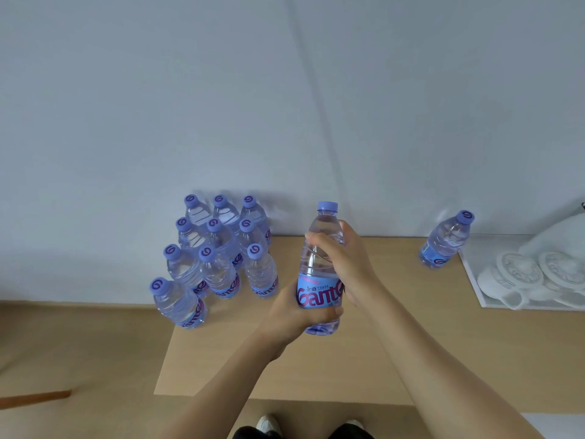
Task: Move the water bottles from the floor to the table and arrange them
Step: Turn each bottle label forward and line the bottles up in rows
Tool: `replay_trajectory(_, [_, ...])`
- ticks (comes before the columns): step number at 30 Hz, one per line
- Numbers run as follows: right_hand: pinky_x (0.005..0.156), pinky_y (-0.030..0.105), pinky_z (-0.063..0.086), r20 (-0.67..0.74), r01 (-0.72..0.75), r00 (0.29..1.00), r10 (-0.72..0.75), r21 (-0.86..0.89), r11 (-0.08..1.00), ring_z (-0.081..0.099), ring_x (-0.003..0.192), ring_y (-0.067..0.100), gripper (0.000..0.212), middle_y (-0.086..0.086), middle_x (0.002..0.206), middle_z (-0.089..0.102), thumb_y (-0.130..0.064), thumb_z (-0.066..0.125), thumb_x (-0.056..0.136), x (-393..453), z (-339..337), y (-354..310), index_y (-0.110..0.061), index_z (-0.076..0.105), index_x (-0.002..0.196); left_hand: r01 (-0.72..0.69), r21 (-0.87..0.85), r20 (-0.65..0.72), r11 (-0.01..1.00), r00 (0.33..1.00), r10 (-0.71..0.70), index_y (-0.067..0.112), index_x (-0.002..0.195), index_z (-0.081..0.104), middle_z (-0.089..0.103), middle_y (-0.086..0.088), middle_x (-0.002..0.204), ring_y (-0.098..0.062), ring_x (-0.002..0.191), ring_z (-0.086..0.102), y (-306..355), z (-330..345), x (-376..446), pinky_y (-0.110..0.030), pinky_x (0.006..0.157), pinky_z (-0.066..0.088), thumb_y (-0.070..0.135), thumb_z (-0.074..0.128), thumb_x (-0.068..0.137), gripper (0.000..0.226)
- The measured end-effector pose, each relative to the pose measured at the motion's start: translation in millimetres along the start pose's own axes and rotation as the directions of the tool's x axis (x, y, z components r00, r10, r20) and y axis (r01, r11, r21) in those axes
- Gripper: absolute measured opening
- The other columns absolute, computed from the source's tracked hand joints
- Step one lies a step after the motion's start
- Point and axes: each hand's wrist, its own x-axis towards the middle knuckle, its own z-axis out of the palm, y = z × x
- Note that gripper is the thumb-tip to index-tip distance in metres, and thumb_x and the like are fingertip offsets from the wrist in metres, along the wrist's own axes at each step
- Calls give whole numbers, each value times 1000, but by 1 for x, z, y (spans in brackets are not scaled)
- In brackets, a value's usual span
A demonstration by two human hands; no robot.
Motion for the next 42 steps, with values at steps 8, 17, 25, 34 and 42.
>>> replay_trajectory(8, [73,31,58,130,-138,981,147,-78,987,72,82,21,25,5,91,72,-25,76,79,10,47,26,-14,65,99,40,-13,-181,999,983,-41,11,101,63,71,-5,84,-16,76,67,-28,-41,-23,-28,70,56,23,82,60,48])
replay_trajectory(17, [75,28,57,158,-101,977,144,-255,962,72,85,15,26,1,91,75,-24,85,70,8,111,63,-17,73,91,87,45,-241,995,968,-74,5,107,54,68,-13,82,-19,68,61,-70,-105,-45,-27,59,50,9,81,72,44])
replay_trajectory(25, [87,32,54,148,-32,983,106,-433,901,67,95,8,48,-6,97,72,-41,89,59,8,149,118,-22,66,97,83,53,-464,995,885,-49,28,110,57,68,5,102,2,88,65,-120,-142,-51,-38,83,58,13,87,60,60])
replay_trajectory(34, [88,22,47,110,-48,987,114,-479,876,58,108,4,61,-10,112,64,-34,88,65,5,163,151,-21,56,115,135,51,-508,990,857,-91,20,122,50,66,7,106,-8,93,63,-155,-161,-36,-20,72,52,5,84,68,65])
replay_trajectory(42, [86,17,47,154,-12,985,79,-394,919,62,103,2,52,-9,107,67,-24,87,67,7,167,161,-23,55,107,100,64,-569,993,821,-46,12,115,54,66,9,101,2,90,64,-161,-167,-23,-18,75,54,-1,81,70,54])
